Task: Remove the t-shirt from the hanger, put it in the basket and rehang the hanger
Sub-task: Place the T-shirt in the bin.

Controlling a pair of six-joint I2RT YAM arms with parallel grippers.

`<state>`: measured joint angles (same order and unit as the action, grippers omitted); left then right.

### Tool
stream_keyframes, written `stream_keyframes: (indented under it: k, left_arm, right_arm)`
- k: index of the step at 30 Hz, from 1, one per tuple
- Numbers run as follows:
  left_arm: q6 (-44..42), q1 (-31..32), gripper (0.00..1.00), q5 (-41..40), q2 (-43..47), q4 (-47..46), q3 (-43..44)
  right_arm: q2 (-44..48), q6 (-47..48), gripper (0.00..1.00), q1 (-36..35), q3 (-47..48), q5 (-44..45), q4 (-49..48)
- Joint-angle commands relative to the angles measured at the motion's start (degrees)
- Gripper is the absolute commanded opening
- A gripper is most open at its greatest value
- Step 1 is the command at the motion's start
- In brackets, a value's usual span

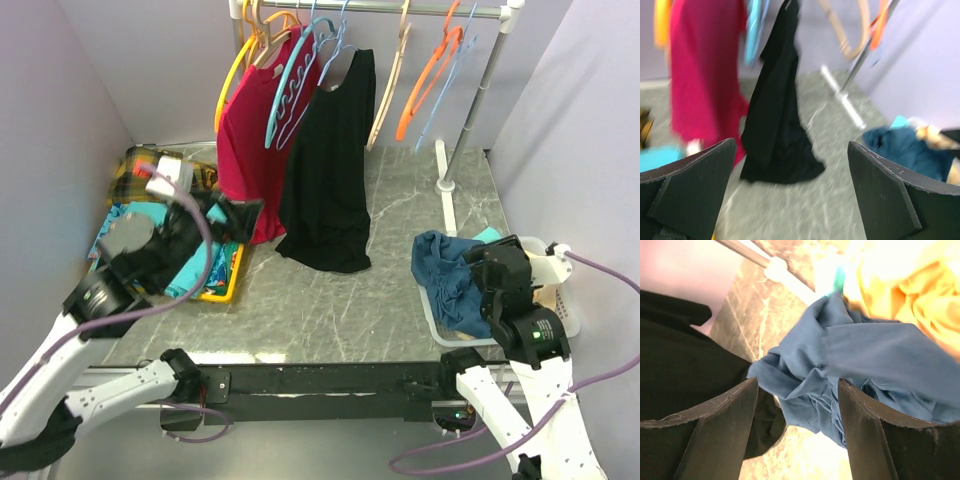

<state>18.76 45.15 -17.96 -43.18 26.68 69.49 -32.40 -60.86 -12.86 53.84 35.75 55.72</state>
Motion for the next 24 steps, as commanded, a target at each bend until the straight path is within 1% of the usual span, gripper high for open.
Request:
stream_keyframes:
  k: [1, 2, 3, 4, 6, 7, 8, 9, 10, 11, 12, 13, 14, 17, 18, 22, 24]
  left_arm:
    - [-3.3, -0.1, 0.99, 4.8, -8.8, -11.3, 6.9]
    - [-4.1, -0.1, 0.99, 5.6, -10.1, -13.2, 8.4]
    - [-4.3, -0.1, 0.99, 5.7, -11.3, -17.8, 9.1]
    - [-4.5, -0.1, 0.99, 7.3, -14.0, -19.2, 10.1]
    - [-5.1, -0.1, 0.99, 8.8, -17.9, -19.5, 15.7]
    - [-5.1, -0.1, 0.99, 9.6, -22.1, -19.3, 17.6]
    - [-5.3, -0.1, 0.99, 9.8, -24.1, -19.3, 20.9]
    - [-5.8, -0.1, 0.99, 9.5, -26.0, -20.0, 22.1]
    - [-5.8, -0.5, 0.99, 8.9, -29.0, -21.1, 22.9]
    - [-5.6, -0.8, 0.99, 7.7, -30.5, -22.0, 24.2]
    - [-4.4, -1.4, 0.99, 7.8, -31.8, -22.7, 25.0]
    - [-3.3, -3.4, 0.99, 8.8, -34.5, -23.9, 25.9]
    - [-0.5, -4.5, 0.98, 10.6, -36.0, -24.0, 28.0]
    - [3.4, -8.6, 0.96, 13.6, -42.1, -22.2, 33.6]
    - [3.5, -9.2, 0.94, 15.0, -43.6, -21.6, 35.1]
    - [2.6, -11.2, 0.89, 16.4, -51.2, -18.2, 42.5]
    - [2.6, -11.8, 0.82, 17.5, -53.7, -16.5, 44.2]
  right_arm:
    - [-0.5, 12.8, 0.71, 0.2, 3.5, -4.2, -3.0]
    - [-0.6, 15.0, 0.69, 0.2, 3.7, -5.9, -5.9]
    - [-1.7, 17.7, 0.68, 0.1, 3.9, -8.0, -6.7]
    - [-2.2, 19.0, 0.67, 0.1, 4.6, -11.3, -7.6]
    - [-4.1, 22.0, 0.64, 0.1, 5.2, -15.1, -9.5]
    - [-4.5, 23.1, 0.64, 0.2, 5.2, -20.3, -10.5]
    - [-4.5, 24.5, 0.64, 0.2, 4.6, -24.2, -14.6]
    - [-3.9, 28.8, 0.64, 0.1, 3.6, -28.7, -17.6]
    - [-3.4, 31.0, 0.64, 0.1, 0.8, -34.6, -20.7]
    - [-2.8, 32.8, 0.66, 0.2, -0.7, -44.2, -26.1]
    - [-2.1, 34.6, 0.68, 0.1, -2.0, -49.0, -28.3]
    - [-2.1, 35.3, 0.70, 0.2, -3.7, -52.1, -29.6]
    - [-2.1, 35.8, 0.72, 0.2, -4.3, -56.9, -31.2]
    - [-4.0, 38.8, 0.73, 0.2, -3.9, -61.0, -30.2]
    - [-4.9, 39.5, 0.73, 0.2, -3.8, -61.8, -30.0]
    - [-5.1, 39.7, 0.73, 0.1, -4.5, -63.9, -31.3]
    - [-4.5, 40.1, 0.74, 0.1, -5.2, -63.7, -32.0]
